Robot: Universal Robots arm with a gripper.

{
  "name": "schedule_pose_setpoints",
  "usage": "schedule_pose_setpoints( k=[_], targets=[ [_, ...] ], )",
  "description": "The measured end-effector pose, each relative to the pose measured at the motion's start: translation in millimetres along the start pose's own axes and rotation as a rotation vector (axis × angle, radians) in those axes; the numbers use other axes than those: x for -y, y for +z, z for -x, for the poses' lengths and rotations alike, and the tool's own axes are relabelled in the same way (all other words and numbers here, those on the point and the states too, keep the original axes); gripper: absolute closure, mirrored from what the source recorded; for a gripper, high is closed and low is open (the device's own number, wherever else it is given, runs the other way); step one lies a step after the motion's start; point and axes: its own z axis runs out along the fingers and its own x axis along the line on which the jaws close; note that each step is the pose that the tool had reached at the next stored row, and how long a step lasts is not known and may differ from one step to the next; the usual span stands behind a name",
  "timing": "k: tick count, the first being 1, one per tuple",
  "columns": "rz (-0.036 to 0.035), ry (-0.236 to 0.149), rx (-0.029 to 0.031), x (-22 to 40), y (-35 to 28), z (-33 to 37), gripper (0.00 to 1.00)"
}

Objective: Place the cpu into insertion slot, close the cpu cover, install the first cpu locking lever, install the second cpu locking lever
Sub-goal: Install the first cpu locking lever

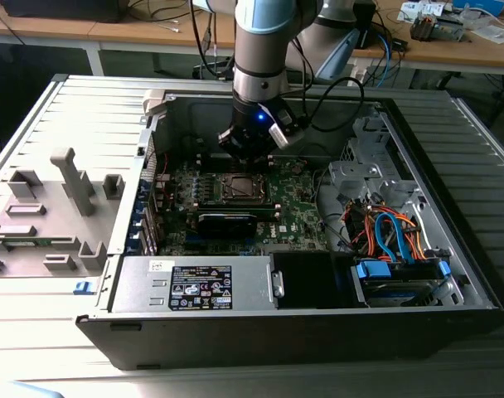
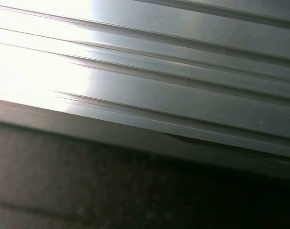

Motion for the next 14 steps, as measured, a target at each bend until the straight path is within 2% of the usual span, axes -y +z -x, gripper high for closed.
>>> schedule_pose_setpoints(
  k=[7, 14],
  targets=[
    [-0.0112, -0.016, -0.0025, 0.5, 1.8, 0.2, 0.89],
    [-0.0096, -0.017, -0.0019, 1.1, 2.5, 2.2, 0.89]
  ],
)
